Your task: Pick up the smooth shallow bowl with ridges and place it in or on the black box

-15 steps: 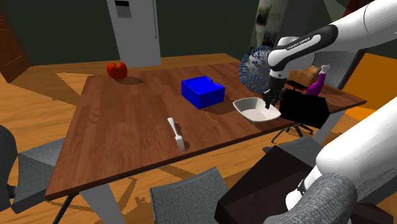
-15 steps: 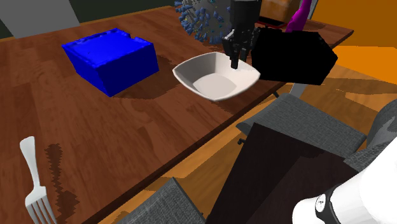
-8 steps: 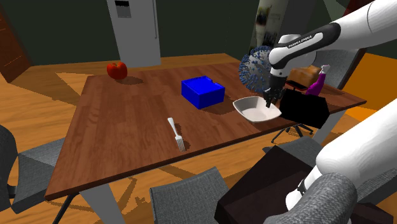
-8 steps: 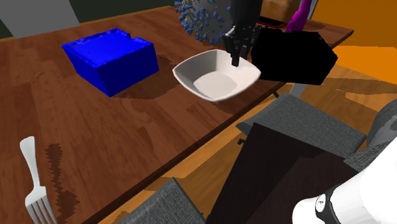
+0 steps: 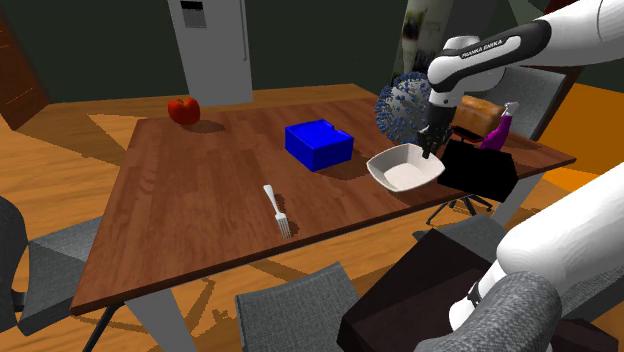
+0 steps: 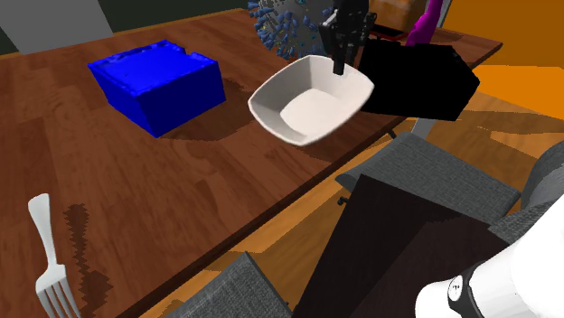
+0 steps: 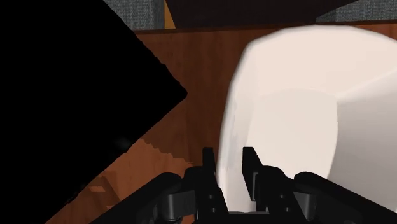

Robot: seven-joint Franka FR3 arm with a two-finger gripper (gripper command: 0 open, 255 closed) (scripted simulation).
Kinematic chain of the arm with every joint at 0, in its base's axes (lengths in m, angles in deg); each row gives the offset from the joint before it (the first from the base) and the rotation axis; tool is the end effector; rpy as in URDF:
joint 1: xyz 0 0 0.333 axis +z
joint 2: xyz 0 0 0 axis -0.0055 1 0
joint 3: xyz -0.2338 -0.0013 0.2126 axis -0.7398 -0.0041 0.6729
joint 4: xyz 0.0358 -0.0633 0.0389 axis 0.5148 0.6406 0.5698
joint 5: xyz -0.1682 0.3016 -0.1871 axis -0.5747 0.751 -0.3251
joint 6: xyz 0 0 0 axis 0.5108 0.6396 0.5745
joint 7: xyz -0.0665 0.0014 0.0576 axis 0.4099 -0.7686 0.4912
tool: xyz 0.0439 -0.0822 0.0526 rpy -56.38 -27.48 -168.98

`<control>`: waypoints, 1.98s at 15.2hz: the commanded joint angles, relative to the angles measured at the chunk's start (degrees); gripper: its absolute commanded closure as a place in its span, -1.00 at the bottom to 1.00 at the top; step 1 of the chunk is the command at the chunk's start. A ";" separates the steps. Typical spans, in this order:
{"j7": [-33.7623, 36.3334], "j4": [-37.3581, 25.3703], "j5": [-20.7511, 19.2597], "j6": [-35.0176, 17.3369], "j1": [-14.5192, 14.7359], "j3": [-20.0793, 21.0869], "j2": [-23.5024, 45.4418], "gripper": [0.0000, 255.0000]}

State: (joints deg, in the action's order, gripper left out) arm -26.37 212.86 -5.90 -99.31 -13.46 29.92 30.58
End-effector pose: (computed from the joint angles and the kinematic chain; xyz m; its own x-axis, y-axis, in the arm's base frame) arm 0.3652 -0.2556 0.4327 0.9350 -0.3419 -0.0940 -0.3453 -0.9382 -0.0231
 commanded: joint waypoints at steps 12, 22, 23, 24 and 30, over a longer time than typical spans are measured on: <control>0.38 -7.91 -0.05 10.39 0.11 1.06 -2.52 1.00; 0.37 -14.68 0.21 17.56 0.33 1.63 -2.93 1.00; -0.99 -14.97 -0.23 17.78 -0.21 0.71 -2.95 1.00; -2.37 -15.30 -0.66 17.99 -0.74 -0.22 -2.93 1.00; -10.98 -18.58 -2.71 19.07 -3.67 -6.10 -1.39 1.00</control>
State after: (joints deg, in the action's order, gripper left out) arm -35.60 195.49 -8.39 -80.63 -16.67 24.94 28.52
